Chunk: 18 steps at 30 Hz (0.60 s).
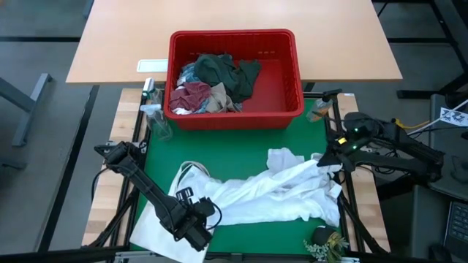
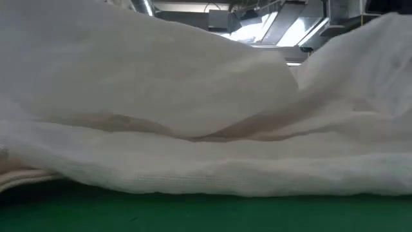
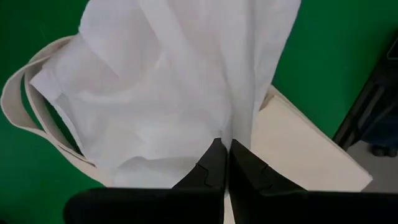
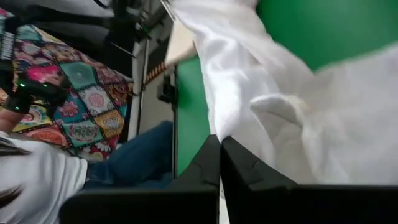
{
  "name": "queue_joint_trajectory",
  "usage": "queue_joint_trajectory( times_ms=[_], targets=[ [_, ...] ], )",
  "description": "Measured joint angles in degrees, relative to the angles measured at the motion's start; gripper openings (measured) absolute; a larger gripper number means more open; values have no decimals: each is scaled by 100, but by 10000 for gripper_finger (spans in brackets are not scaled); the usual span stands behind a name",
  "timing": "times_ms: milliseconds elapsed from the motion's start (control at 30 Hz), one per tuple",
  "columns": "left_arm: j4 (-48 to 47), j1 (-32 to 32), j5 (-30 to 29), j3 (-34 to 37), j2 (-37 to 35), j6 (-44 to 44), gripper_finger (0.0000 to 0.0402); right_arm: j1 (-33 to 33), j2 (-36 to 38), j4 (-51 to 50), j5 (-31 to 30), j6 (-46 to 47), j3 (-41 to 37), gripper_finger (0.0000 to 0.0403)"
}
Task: Fold Laundry from Bin
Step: Fold the white polo shirt
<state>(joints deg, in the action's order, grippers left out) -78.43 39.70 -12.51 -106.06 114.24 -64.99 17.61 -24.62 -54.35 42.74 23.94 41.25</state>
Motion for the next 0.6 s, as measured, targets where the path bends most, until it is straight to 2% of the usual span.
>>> queue_joint_trajectory(
  times_ms=[167,267,367,467,600],
  targets=[
    [2,-8,-20,0,0,0,0,-64,-1,520,72,337,0,0],
    [5,-6,-18,0,0,0,0,-501,-179,809,-120,470,3,0],
    [11,-23,-17,0,-2,-51,0,-1325,-493,1107,-621,709,4,0],
    [17,-30,12,0,0,-78,0,-2441,-899,1470,-1150,784,7,0],
    [19,15,20,0,-2,-95,0,-3896,-1173,1421,-1892,965,1,0]
  ],
)
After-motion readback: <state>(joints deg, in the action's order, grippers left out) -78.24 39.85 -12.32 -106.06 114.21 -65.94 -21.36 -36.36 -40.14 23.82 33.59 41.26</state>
